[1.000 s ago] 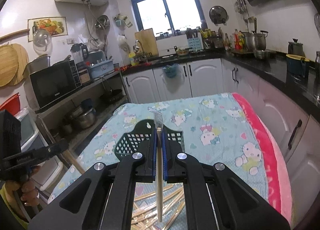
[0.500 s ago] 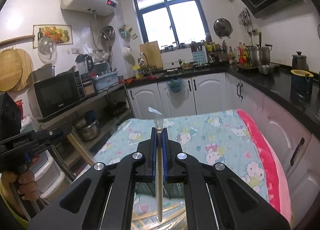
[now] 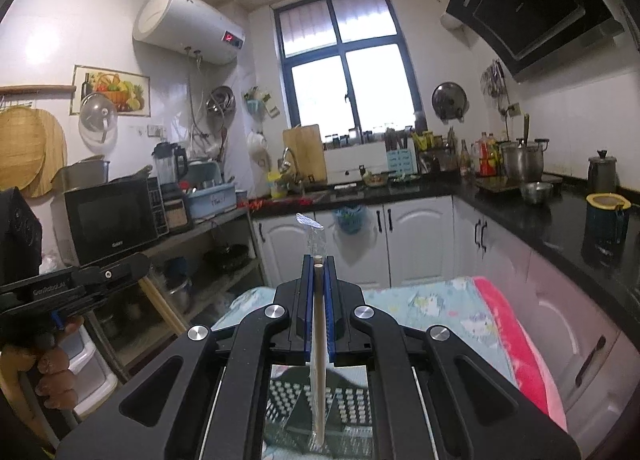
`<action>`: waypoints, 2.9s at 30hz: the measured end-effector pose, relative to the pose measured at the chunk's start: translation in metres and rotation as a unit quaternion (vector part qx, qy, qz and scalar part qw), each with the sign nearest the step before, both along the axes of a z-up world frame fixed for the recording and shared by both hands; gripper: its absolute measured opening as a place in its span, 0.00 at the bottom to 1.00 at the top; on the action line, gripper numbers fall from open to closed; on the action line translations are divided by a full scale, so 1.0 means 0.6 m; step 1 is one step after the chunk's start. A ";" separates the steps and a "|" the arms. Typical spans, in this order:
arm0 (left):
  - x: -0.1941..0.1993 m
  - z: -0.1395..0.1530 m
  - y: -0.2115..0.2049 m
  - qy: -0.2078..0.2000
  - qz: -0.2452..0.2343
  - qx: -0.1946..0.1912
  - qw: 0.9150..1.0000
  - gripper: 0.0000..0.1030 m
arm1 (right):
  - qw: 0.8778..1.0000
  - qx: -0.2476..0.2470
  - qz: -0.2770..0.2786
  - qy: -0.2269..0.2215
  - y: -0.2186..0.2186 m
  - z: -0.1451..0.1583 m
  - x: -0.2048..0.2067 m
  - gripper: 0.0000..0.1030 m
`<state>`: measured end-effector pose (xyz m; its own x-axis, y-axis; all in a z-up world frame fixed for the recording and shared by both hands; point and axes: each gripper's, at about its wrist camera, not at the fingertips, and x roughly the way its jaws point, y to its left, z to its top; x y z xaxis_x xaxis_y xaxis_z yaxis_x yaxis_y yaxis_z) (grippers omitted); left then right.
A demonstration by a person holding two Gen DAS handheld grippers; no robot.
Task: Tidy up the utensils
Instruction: 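Lift the chopstick with the left tool and carry it over the green caddy, then lower the chopstick into the caddy slot and open the left tool, then move the left tool back over the chopstick pile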
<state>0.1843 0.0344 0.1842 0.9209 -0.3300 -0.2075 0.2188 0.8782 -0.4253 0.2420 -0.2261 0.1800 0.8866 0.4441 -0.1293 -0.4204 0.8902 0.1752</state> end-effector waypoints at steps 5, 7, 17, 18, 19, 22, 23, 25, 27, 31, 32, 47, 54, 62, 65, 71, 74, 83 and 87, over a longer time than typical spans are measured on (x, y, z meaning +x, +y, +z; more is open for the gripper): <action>0.024 -0.005 0.014 0.001 0.012 -0.009 1.000 0.01 | 1.000 0.005 -0.013 -0.007 0.001 0.000 0.025 0.05; 0.033 -0.012 0.018 0.004 0.015 -0.012 1.000 0.01 | 1.000 0.004 -0.017 -0.009 0.003 -0.006 0.034 0.05; 0.062 -0.078 0.036 0.036 0.019 -0.024 0.999 0.01 | 0.999 -0.002 -0.034 0.003 0.012 -0.058 0.067 0.05; 0.063 -0.084 0.038 0.038 0.019 -0.025 0.999 0.01 | 0.999 0.000 -0.035 0.008 0.012 -0.066 0.072 0.05; 0.065 -0.091 0.039 0.042 0.017 -0.027 0.999 0.01 | 0.999 0.001 -0.037 0.012 0.011 -0.073 0.074 0.05; 0.066 -0.108 0.039 0.050 0.017 -0.029 0.998 0.01 | 0.999 0.006 -0.040 0.024 0.013 -0.090 0.081 0.05; 0.066 -0.113 0.038 0.052 0.017 -0.030 0.998 0.01 | 0.999 0.008 -0.041 0.028 0.014 -0.095 0.083 0.05; 0.068 -0.123 0.036 0.055 0.016 -0.029 0.998 0.01 | 0.998 0.014 -0.041 0.037 0.018 -0.108 0.086 0.05; 0.070 -0.133 0.033 0.059 0.014 -0.028 0.998 0.01 | 0.998 0.013 -0.042 0.042 0.023 -0.117 0.087 0.05; 0.072 -0.153 0.027 0.070 0.012 -0.027 0.997 0.01 | 0.998 0.005 -0.043 0.051 0.035 -0.137 0.086 0.05; 0.073 -0.158 0.027 0.074 0.013 -0.026 0.997 0.01 | 0.998 0.003 -0.043 0.053 0.036 -0.140 0.086 0.06; 0.035 -0.168 0.043 0.093 0.047 -0.008 0.995 0.80 | 0.996 -0.004 -0.067 0.061 0.012 -0.151 0.043 0.63; 0.002 -0.160 0.048 0.084 0.050 -0.011 0.995 0.90 | 0.996 -0.018 -0.072 0.058 0.007 -0.146 0.012 0.72; -0.020 -0.167 0.052 0.095 0.055 -0.007 0.994 0.90 | 0.996 -0.030 -0.063 0.063 0.008 -0.146 -0.018 0.76; -0.030 -0.176 0.054 0.104 0.056 -0.006 0.993 0.90 | 0.995 -0.033 -0.059 0.067 0.007 -0.151 -0.031 0.77; -0.046 -0.194 0.058 0.120 0.056 -0.011 0.991 0.90 | 0.995 -0.044 -0.052 0.077 0.006 -0.162 -0.049 0.78; -0.054 -0.203 0.059 0.127 0.057 -0.011 0.990 0.90 | 0.994 -0.045 -0.051 0.086 0.003 -0.169 -0.054 0.78; -0.069 -0.246 0.069 0.163 0.060 -0.009 0.985 0.90 | 0.991 -0.065 -0.039 0.109 0.011 -0.196 -0.063 0.78; -0.074 -0.261 0.070 0.176 0.061 -0.003 0.982 0.90 | 0.990 -0.074 -0.033 0.117 0.019 -0.206 -0.068 0.78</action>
<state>0.1397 0.0763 0.0278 0.8250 -0.2236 -0.5189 -0.0500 0.8858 -0.4613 0.2009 -0.2144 0.0562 0.8508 0.3477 -0.3941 -0.3247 0.9374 0.1259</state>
